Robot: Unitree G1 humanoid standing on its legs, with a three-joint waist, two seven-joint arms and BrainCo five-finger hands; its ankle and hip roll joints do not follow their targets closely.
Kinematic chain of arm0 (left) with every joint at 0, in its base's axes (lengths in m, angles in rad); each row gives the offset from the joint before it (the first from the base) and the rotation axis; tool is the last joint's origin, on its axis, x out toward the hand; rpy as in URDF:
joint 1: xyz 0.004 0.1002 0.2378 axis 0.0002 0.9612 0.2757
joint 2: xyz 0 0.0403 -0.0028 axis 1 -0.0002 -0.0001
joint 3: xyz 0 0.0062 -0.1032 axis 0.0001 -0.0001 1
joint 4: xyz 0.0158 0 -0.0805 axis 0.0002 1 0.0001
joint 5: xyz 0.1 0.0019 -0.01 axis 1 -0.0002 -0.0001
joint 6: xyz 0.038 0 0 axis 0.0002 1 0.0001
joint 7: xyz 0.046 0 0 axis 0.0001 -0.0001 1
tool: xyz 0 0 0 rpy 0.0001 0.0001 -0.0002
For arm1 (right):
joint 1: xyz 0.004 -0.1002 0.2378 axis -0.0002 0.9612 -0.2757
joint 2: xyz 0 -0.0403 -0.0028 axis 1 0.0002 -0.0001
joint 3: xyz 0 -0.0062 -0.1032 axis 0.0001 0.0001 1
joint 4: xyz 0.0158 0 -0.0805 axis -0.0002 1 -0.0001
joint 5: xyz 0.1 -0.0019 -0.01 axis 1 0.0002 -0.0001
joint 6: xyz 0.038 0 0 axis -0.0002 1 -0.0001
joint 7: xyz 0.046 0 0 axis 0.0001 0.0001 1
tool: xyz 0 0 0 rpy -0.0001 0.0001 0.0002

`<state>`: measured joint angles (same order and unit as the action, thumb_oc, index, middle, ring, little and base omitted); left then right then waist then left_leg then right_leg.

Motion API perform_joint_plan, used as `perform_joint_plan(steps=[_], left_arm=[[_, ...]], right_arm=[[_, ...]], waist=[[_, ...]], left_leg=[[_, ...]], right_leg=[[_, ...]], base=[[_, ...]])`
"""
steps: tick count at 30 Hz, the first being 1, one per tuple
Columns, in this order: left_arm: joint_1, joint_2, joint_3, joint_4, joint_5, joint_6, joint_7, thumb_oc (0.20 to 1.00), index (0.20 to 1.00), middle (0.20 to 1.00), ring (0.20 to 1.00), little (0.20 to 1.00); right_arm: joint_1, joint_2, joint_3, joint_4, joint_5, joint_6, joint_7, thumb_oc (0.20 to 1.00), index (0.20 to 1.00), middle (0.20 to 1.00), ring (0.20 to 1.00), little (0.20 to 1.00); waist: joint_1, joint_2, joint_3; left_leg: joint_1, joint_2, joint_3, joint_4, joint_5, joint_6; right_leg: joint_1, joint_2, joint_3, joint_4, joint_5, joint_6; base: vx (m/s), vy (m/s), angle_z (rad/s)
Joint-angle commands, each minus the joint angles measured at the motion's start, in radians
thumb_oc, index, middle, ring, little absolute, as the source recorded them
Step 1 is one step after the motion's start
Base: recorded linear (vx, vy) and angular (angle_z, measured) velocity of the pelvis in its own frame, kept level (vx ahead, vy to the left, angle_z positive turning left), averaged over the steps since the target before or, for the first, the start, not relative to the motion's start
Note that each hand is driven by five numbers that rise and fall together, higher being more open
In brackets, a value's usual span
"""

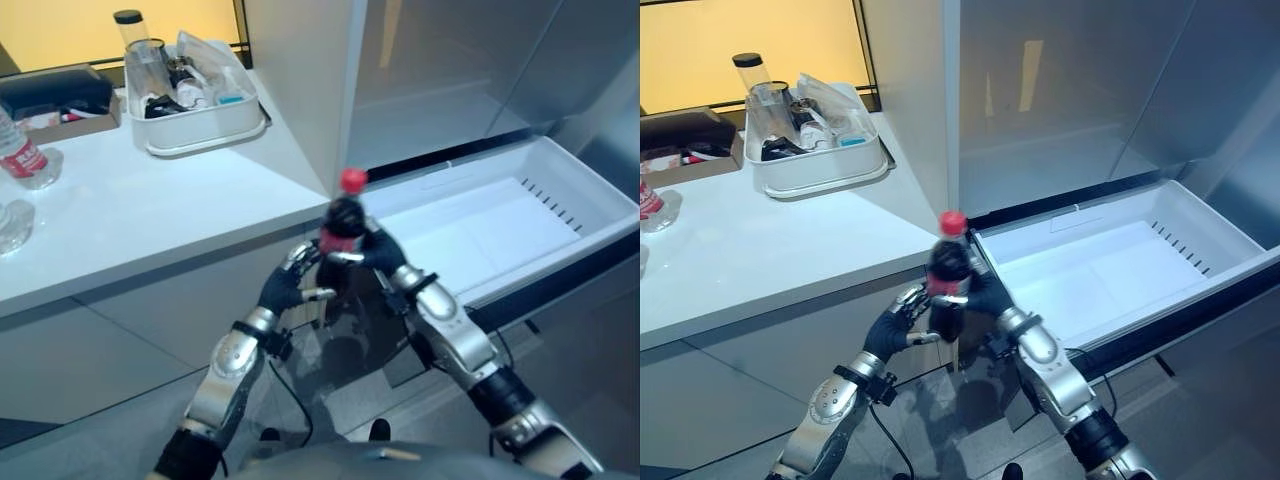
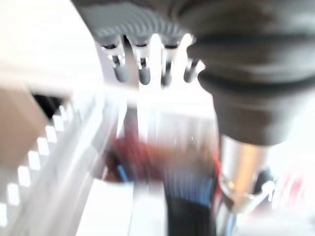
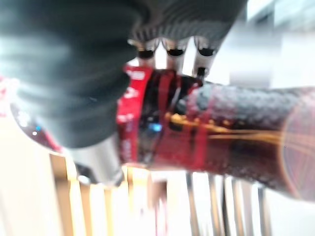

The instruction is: Take the drinks into the refrigerator

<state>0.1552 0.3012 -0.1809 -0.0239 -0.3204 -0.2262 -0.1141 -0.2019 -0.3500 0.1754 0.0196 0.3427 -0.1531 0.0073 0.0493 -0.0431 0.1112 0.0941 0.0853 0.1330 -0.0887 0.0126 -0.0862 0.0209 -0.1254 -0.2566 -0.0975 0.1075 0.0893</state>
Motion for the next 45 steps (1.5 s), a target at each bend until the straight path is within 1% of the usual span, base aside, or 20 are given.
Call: perform_joint_plan(steps=[1,8,14,19,20,21,22,23,25,29,30,31,33,35,38,39,40,41,44,45], left_arm=[[-0.019,0.054,0.006,-0.021,-0.023,-0.062,0.002,1.0,1.0,1.0,1.0,1.0],[-0.024,0.048,0.012,-0.023,-0.028,-0.058,-0.008,1.0,1.0,1.0,1.0,1.0],[-0.024,0.047,0.017,-0.026,-0.022,-0.059,-0.011,1.0,1.0,1.0,1.0,1.0],[-0.014,0.074,0.028,-0.053,-0.01,-0.062,-0.03,1.0,1.0,1.0,1.0,1.0],[-0.014,0.081,0.029,-0.057,-0.008,-0.065,-0.033,1.0,1.0,1.0,1.0,1.0],[-0.007,0.101,0.031,-0.075,-0.002,-0.067,-0.047,1.0,1.0,1.0,1.0,1.0],[-0.006,0.1,0.031,-0.077,-0.003,-0.066,-0.047,1.0,1.0,1.0,1.0,1.0],[-0.001,0.12,0.03,-0.096,0.008,-0.07,-0.056,1.0,1.0,1.0,1.0,1.0],[0.006,0.137,0.026,-0.115,0.013,-0.075,-0.065,1.0,1.0,1.0,1.0,1.0],[0.014,0.179,0.0,-0.161,0.004,-0.079,-0.092,1.0,1.0,1.0,1.0,1.0],[0.013,0.194,-0.02,-0.177,0.0,-0.081,-0.101,1.0,1.0,1.0,1.0,1.0],[0.012,0.193,-0.018,-0.177,0.0,-0.081,-0.101,1.0,1.0,1.0,1.0,1.0],[0.003,0.213,-0.049,-0.193,0.002,-0.083,-0.104,1.0,1.0,1.0,1.0,1.0],[-0.002,0.216,-0.055,-0.197,0.001,-0.084,-0.105,1.0,1.0,1.0,1.0,1.0],[-0.034,0.233,-0.088,-0.214,0.008,-0.09,-0.094,1.0,1.0,1.0,1.0,1.0],[-0.049,0.229,-0.103,-0.21,0.011,-0.093,-0.079,1.0,1.0,1.0,1.0,1.0],[-0.051,0.228,-0.103,-0.209,0.012,-0.093,-0.078,1.0,1.0,1.0,1.0,1.0],[-0.075,0.228,-0.124,-0.215,0.024,-0.092,-0.065,1.0,1.0,1.0,1.0,1.0],[-0.087,0.223,-0.131,-0.212,0.028,-0.092,-0.055,1.0,1.0,1.0,1.0,1.0],[-0.117,0.218,-0.151,-0.212,0.038,-0.084,-0.045,1.0,1.0,1.0,1.0,1.0]], right_arm=[[-0.106,-0.041,-0.159,-0.109,0.031,-0.172,-0.061,0.2,0.2,0.2,0.2,0.2],[-0.115,-0.067,-0.228,-0.116,0.053,-0.19,-0.085,0.2,0.2,0.2,0.2,0.2],[-0.128,-0.099,-0.269,-0.133,0.088,-0.204,-0.086,0.2,0.2,0.2,0.2,0.2],[-0.161,-0.169,-0.307,-0.096,0.059,-0.202,-0.111,0.2,0.2,0.2,0.2,0.2],[-0.167,-0.18,-0.306,-0.083,0.05,-0.198,-0.114,0.2,0.2,0.2,0.2,0.2],[-0.179,-0.223,-0.297,-0.032,-0.008,-0.173,-0.125,0.2,0.2,0.2,0.2,0.2],[-0.182,-0.224,-0.295,-0.028,-0.009,-0.174,-0.126,0.2,0.2,0.2,0.2,0.2],[-0.192,-0.247,-0.272,0.037,-0.033,-0.158,-0.125,0.2,0.2,0.2,0.2,0.2],[-0.208,-0.27,-0.243,0.084,-0.082,-0.132,-0.125,0.2,0.2,0.2,0.2,0.2],[-0.281,-0.292,-0.13,0.32,-0.192,-0.076,-0.127,0.2,0.2,0.2,0.2,0.2],[-0.33,-0.286,-0.076,0.427,-0.219,-0.061,-0.131,0.2,0.2,0.2,0.2,0.2],[-0.337,-0.286,-0.072,0.434,-0.219,-0.064,-0.131,0.2,0.2,0.2,0.2,0.2],[-0.402,-0.276,0.015,0.564,-0.289,-0.034,-0.123,0.2,0.2,0.2,0.2,0.2],[-0.426,-0.27,0.041,0.604,-0.307,-0.031,-0.121,0.2,0.2,0.2,0.2,0.2],[-0.505,-0.239,0.116,0.746,-0.377,-0.007,-0.127,0.2,0.2,0.2,0.2,0.2],[-0.555,-0.227,0.151,0.788,-0.412,0.002,-0.134,0.2,0.2,0.2,0.2,0.2],[-0.56,-0.226,0.153,0.792,-0.413,0.001,-0.135,0.2,0.2,0.2,0.2,0.2],[-0.605,-0.217,0.184,0.853,-0.454,0.013,-0.145,0.2,0.2,0.2,0.2,0.2],[-0.635,-0.215,0.204,0.869,-0.479,0.022,-0.15,0.2,0.2,0.2,0.2,0.2],[-0.679,-0.205,0.237,0.924,-0.538,0.034,-0.163,0.2,0.2,0.2,0.2,0.2]], waist=[[-0.008,-0.038,-0.025],[-0.012,-0.042,-0.028],[-0.014,-0.044,-0.028],[-0.013,-0.047,-0.031],[-0.013,-0.047,-0.031],[-0.01,-0.05,-0.03],[-0.01,-0.049,-0.03],[-0.007,-0.052,-0.03],[-0.003,-0.054,-0.027],[0.013,-0.058,-0.019],[0.021,-0.059,-0.012],[0.019,-0.058,-0.011],[0.034,-0.06,0.002],[0.035,-0.06,0.007],[0.056,-0.06,0.031],[0.063,-0.06,0.043],[0.061,-0.06,0.043],[0.072,-0.058,0.06],[0.071,-0.056,0.067],[0.079,-0.052,0.085]], left_leg=[[-0.005,-0.044,-0.034,0.001,-0.063,0.051],[-0.007,-0.045,-0.034,0.001,-0.065,0.052],[-0.007,-0.045,-0.033,0.001,-0.066,0.053],[-0.007,-0.044,-0.032,0.001,-0.067,0.051],[-0.007,-0.044,-0.032,0.001,-0.067,0.051],[-0.008,-0.044,-0.03,0.001,-0.067,0.049],[-0.008,-0.044,-0.03,0.001,-0.067,0.049],[-0.009,-0.045,-0.03,0.001,-0.067,0.048],[-0.011,-0.044,-0.03,0.001,-0.065,0.047],[-0.016,-0.046,-0.031,0.001,-0.062,0.047],[-0.022,-0.047,-0.032,0.001,-0.06,0.047],[-0.022,-0.047,-0.032,0.001,-0.06,0.047],[-0.037,-0.051,-0.038,0.001,-0.054,0.05],[-0.044,-0.052,-0.041,0.001,-0.05,0.05],[-0.079,-0.06,-0.054,0.001,-0.035,0.051],[-0.1,-0.062,-0.06,0.001,-0.028,0.052],[-0.103,-0.063,-0.061,0.001,-0.027,0.053],[-0.125,-0.065,-0.069,0.001,-0.018,0.053],[-0.138,-0.066,-0.074,0.001,-0.013,0.054],[-0.158,-0.071,-0.082,0.001,-0.005,0.055]], right_leg=[[0.074,-0.015,-0.053,0.01,-0.054,0.045],[0.07,-0.014,-0.05,0.01,-0.054,0.046],[0.067,-0.012,-0.046,0.01,-0.054,0.046],[0.067,-0.01,-0.045,0.01,-0.055,0.047],[0.066,-0.01,-0.045,0.01,-0.055,0.046],[0.064,-0.01,-0.046,0.01,-0.053,0.047],[0.064,-0.01,-0.045,0.01,-0.053,0.047],[0.064,-0.009,-0.044,0.01,-0.052,0.048],[0.061,-0.009,-0.044,0.01,-0.05,0.048],[0.055,-0.009,-0.046,0.01,-0.046,0.05],[0.052,-0.01,-0.048,0.01,-0.043,0.051],[0.051,-0.011,-0.047,0.01,-0.043,0.051],[0.043,-0.013,-0.05,0.01,-0.04,0.053],[0.038,-0.014,-0.052,0.01,-0.039,0.053],[0.016,-0.02,-0.063,0.01,-0.032,0.056],[0.0,-0.023,-0.069,0.01,-0.026,0.056],[-0.002,-0.023,-0.07,0.01,-0.026,0.056],[-0.015,-0.028,-0.08,0.012,-0.021,0.057],[-0.025,-0.03,-0.085,0.012,-0.019,0.056],[-0.037,-0.033,-0.093,0.014,-0.016,0.055]], base=[[0.0,0.007,-0.05],[0.0,0.002,-0.06],[0.0,0.0,0.0],[0.0,0.0,0.0],[0.0,0.0,0.0],[0.0,0.0,0.0],[0.0,0.0,0.0],[0.0,0.0,0.0],[0.0,0.0,0.0],[0.0,0.0,0.0],[0.0,0.0,0.0],[0.0,0.0,0.0],[-0.03,0.019,-0.03],[-0.02,0.007,0.01],[-0.08,0.027,0.02],[-0.09,0.02,0.08],[-0.09,0.027,0.17],[-0.04,0.015,0.17],[-0.05,0.025,0.16],[-0.05,0.031,0.17]])
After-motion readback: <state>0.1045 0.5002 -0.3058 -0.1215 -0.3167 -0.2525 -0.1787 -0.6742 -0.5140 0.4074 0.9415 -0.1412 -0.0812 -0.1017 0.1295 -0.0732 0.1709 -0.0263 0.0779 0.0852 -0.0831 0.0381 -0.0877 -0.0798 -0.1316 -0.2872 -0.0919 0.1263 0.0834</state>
